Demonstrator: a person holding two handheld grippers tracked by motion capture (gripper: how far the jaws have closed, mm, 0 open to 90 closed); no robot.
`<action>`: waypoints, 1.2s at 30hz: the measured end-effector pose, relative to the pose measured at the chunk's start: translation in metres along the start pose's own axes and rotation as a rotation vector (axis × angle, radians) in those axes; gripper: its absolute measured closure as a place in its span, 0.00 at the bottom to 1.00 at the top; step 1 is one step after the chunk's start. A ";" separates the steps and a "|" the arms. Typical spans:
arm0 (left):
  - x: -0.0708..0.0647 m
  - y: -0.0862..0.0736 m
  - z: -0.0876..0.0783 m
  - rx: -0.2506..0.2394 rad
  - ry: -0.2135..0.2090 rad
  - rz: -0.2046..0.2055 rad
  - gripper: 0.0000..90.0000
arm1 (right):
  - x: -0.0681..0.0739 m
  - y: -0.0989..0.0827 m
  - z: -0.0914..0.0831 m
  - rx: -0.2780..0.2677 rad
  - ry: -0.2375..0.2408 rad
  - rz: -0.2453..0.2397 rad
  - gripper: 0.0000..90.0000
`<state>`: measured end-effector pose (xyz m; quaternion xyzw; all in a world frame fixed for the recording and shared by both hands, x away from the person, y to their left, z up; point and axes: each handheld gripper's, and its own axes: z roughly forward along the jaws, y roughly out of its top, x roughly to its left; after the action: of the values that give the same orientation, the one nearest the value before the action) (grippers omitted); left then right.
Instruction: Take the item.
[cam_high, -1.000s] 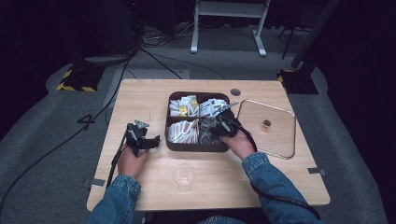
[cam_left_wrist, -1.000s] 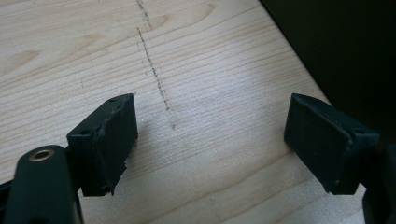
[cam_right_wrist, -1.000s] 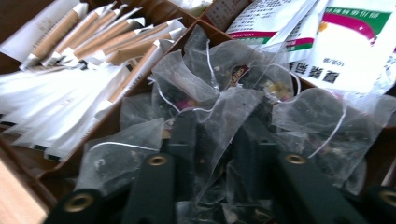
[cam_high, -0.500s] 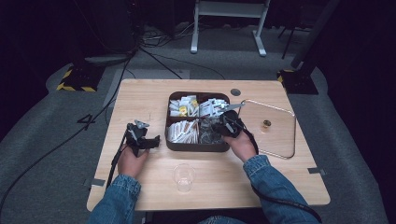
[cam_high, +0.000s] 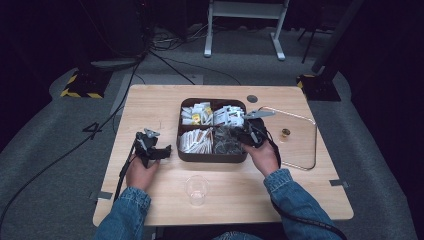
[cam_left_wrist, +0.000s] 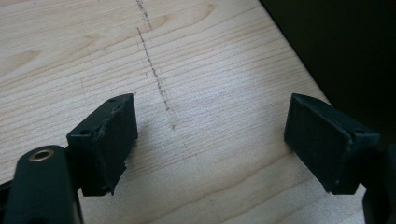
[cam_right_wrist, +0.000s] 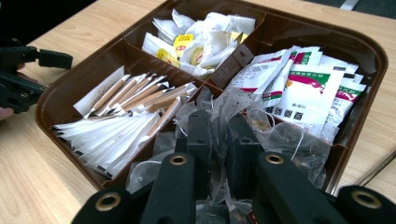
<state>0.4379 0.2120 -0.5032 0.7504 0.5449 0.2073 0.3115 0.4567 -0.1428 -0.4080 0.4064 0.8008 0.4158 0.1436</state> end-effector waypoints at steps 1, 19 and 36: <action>0.000 0.000 0.000 0.000 0.000 0.000 0.20 | 0.000 0.000 -0.002 -0.006 0.001 0.000 0.91; 0.000 0.001 0.001 0.002 -0.002 0.000 0.19 | 0.016 -0.004 -0.029 -0.061 0.026 -0.025 0.91; 0.000 0.001 0.001 0.003 -0.001 0.000 0.19 | 0.036 -0.006 -0.047 -0.072 0.083 -0.076 0.91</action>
<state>0.4389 0.2118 -0.5032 0.7510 0.5448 0.2063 0.3108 0.4040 -0.1426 -0.3794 0.3528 0.8054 0.4551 0.1405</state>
